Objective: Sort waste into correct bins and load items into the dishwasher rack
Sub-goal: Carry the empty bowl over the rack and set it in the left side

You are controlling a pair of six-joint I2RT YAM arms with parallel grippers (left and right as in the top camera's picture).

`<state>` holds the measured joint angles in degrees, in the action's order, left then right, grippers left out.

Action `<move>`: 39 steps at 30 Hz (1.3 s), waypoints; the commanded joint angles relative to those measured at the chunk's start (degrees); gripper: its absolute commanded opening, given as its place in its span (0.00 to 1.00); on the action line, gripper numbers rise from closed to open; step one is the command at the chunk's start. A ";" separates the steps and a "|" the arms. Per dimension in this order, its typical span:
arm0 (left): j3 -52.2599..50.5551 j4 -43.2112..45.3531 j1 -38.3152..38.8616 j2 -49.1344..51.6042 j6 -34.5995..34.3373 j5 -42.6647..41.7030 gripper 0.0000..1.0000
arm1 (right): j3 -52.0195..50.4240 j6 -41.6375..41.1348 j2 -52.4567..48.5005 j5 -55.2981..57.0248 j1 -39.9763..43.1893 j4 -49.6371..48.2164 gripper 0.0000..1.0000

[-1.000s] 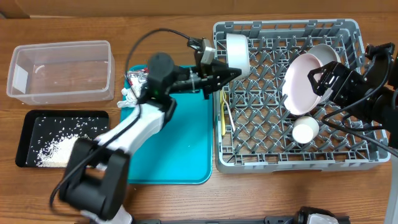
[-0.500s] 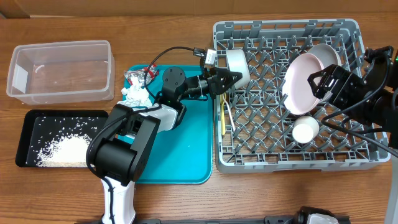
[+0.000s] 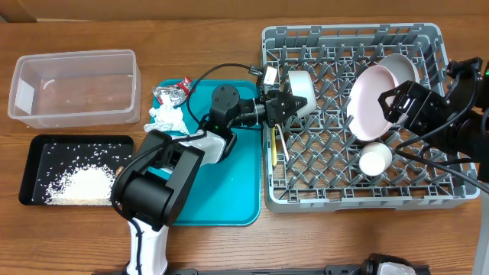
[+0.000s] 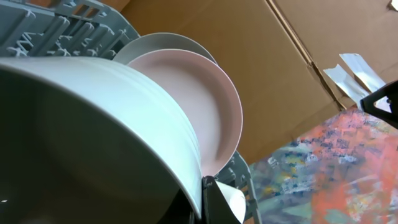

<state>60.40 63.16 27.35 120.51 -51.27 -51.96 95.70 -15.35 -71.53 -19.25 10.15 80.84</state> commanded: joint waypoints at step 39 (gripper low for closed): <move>2.82 -72.81 -7.74 -34.73 16.50 19.10 1.00 | 1.44 0.76 0.90 2.05 0.31 0.85 1.00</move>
<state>62.24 -3.90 20.14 90.00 -47.62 -49.69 95.70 -14.98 -71.53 -17.58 10.15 81.95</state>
